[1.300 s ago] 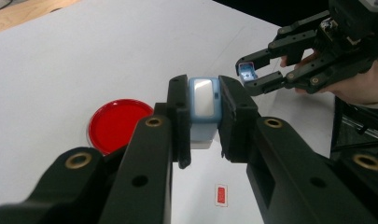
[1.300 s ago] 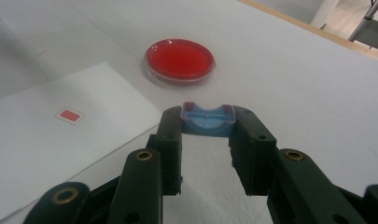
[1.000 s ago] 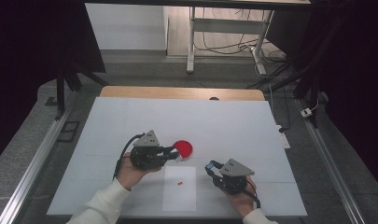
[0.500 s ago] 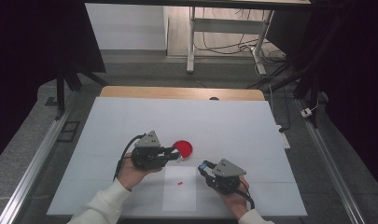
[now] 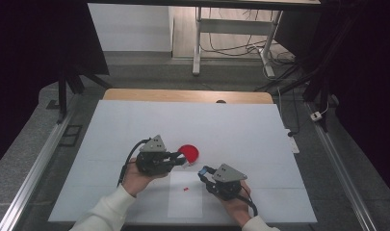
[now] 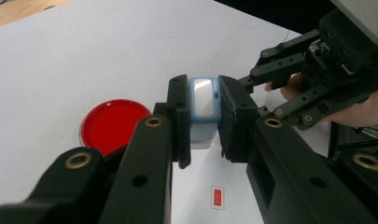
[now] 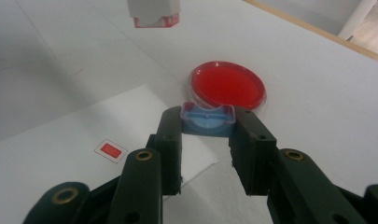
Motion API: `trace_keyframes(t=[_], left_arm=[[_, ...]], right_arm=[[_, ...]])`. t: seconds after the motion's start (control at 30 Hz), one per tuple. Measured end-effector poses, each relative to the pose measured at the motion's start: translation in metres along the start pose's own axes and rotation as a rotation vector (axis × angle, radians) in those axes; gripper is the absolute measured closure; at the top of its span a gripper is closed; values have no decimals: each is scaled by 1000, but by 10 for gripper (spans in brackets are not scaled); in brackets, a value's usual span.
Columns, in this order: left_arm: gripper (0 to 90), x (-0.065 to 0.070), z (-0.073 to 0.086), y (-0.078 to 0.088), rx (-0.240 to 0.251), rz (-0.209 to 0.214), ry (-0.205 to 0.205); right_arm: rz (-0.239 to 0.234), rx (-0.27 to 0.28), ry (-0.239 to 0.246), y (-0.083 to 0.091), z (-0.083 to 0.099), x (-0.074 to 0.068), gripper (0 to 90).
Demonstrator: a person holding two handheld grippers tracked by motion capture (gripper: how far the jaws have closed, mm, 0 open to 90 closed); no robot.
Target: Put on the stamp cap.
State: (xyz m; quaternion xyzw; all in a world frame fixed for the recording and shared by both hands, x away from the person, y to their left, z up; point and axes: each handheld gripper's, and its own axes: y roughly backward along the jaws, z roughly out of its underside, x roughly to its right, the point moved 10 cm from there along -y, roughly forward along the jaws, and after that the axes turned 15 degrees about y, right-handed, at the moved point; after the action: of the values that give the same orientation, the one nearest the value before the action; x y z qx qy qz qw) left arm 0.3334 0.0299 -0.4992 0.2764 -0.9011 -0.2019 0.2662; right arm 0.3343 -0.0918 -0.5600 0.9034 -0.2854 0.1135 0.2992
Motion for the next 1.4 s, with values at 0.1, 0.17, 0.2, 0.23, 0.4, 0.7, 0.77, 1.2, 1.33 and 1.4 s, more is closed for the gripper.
trace_keyframes(t=[0.1,0.17,0.2,0.23,0.4,0.7,0.77,1.2,1.33,1.4], left_arm=[[753,1,0,0,3,1,0],[753,1,0,0,4,1,-1],[753,2,0,0,4,1,0],[753,2,0,0,4,3,1],[753,6,0,-1,6,18,6],[753,9,0,-3,11,30,15],[753,9,0,-4,14,33,20],[753,8,1,-9,38,24,55],[753,8,1,-9,41,27,61],[753,8,1,-10,42,28,64]], right_arm=[[-9,-1,8,-3,-2,-3,652],[-13,0,9,-6,-4,-4,652],[-17,-2,13,-7,-4,-5,652],[-15,-2,13,-8,-5,-6,652],[-18,-5,20,-12,-7,-8,652],[-13,-11,24,-18,-12,-11,652],[-11,-8,26,-19,-13,-11,652],[17,-7,33,-22,-18,-13,653],[24,-12,35,-24,-19,-14,653],[27,-11,35,-24,-20,-14,653]])
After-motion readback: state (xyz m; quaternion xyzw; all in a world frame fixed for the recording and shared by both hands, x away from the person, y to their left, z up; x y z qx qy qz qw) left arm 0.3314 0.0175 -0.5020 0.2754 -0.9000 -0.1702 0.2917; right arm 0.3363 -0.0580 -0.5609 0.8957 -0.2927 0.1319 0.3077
